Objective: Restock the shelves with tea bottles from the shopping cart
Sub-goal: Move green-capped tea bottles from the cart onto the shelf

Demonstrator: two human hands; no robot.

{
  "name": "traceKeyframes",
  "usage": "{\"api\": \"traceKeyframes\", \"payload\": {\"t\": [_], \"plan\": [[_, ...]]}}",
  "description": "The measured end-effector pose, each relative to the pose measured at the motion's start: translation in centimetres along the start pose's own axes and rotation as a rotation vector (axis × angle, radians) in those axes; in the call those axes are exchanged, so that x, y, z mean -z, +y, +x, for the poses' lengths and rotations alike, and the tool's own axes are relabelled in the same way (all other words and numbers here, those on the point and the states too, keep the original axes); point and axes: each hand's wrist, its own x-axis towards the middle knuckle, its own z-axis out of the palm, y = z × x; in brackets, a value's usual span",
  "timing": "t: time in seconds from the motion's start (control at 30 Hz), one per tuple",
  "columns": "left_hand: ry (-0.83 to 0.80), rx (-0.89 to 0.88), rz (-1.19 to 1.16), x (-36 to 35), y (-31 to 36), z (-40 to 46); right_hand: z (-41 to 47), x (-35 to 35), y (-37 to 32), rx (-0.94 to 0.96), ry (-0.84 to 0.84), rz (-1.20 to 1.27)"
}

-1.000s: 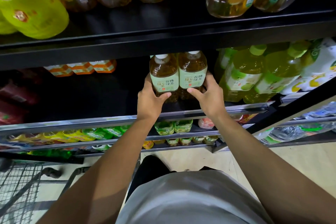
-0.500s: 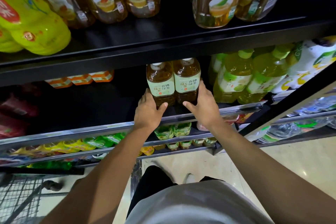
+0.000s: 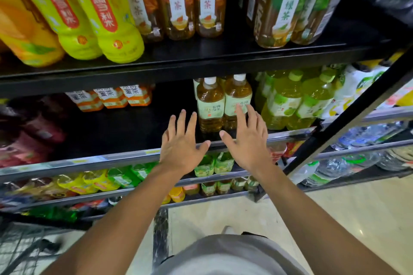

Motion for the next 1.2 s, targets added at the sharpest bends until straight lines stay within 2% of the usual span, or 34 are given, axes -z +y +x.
{"api": "traceKeyframes", "payload": {"t": [0.4,0.63,0.87,1.0,1.2], "plan": [[0.176,-0.341,0.055,10.2,1.4,-4.6,-4.0,6.9,-8.2,0.097,0.285,-0.044],[0.320,-0.521,0.053,14.7,5.1,-5.4,-5.5,12.8,-7.2,0.037,0.437,-0.056],[0.420,-0.545,0.131,18.3,8.9,-3.1,-3.6,18.0,-3.9,-0.034,0.443,-0.159],[0.404,-0.510,0.156,18.9,11.1,-1.6,-1.8,20.3,-1.8,-0.009,0.482,-0.168],[0.448,-0.433,0.013,18.1,14.7,1.5,1.3,23.1,1.5,0.037,0.469,-0.074]]}}
